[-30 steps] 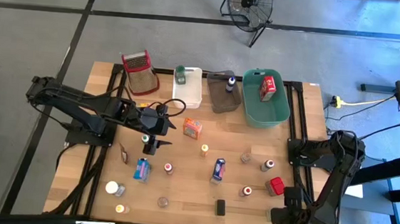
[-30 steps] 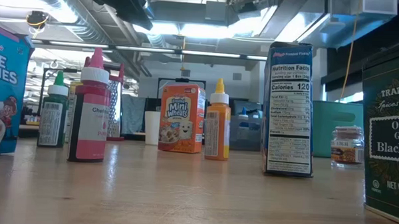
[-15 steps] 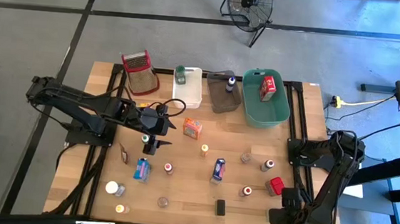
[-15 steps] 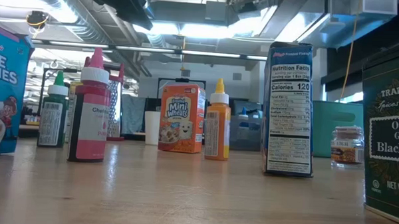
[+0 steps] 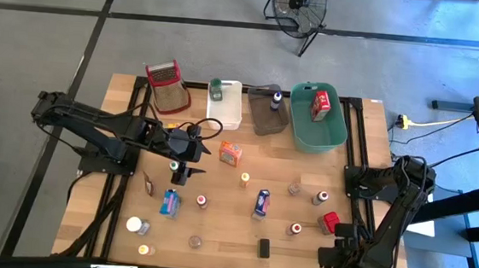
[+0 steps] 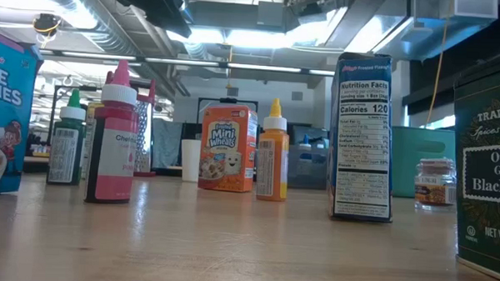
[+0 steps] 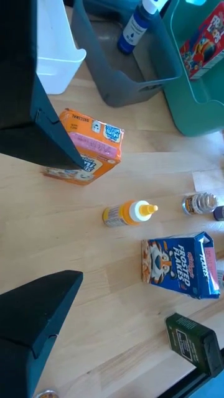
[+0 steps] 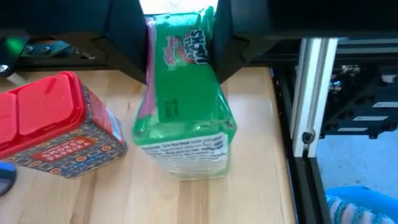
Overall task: Pick & Place Kitchen Items
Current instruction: Put the green cereal box into the green bin
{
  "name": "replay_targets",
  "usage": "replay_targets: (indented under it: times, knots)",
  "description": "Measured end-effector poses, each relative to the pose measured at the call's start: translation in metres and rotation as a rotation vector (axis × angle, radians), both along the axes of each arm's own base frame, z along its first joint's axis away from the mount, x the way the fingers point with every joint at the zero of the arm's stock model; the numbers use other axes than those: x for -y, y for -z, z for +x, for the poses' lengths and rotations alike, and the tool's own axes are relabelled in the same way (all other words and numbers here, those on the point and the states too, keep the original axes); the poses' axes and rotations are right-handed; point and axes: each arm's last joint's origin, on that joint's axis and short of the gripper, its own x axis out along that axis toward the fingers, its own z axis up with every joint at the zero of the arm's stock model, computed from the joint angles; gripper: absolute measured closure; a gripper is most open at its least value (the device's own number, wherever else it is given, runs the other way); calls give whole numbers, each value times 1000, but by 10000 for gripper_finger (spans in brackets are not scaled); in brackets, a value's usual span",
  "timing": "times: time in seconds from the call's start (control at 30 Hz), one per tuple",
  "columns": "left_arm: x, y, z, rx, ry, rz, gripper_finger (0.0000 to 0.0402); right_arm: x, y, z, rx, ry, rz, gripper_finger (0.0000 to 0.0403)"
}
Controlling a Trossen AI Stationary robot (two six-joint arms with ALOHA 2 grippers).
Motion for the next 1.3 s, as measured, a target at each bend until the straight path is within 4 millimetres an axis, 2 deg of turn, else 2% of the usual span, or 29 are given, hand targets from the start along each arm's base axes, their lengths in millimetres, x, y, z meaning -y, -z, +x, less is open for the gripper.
replay_targets:
  times: [0.17,0.33,0.5,0.73,0.97,1.13,1.3]
  knots:
    - [0,0,0,0,1,-1,127,2,-12,5,11,32,64,300]
    - [0,0,0,-1,1,-2,127,7,-46,16,72,77,174,307]
    - [1,0,0,-5,15,-29,127,32,-80,31,116,160,229,308]
    - [7,0,-1,-12,86,-73,127,95,-109,58,154,296,186,308]
    - [15,0,-2,-13,131,-59,127,173,-139,75,328,342,202,308]
    - [15,0,-2,-12,146,-46,127,227,-159,66,456,408,175,308]
    - [15,0,-2,-12,146,-45,127,275,-173,48,595,563,7,308]
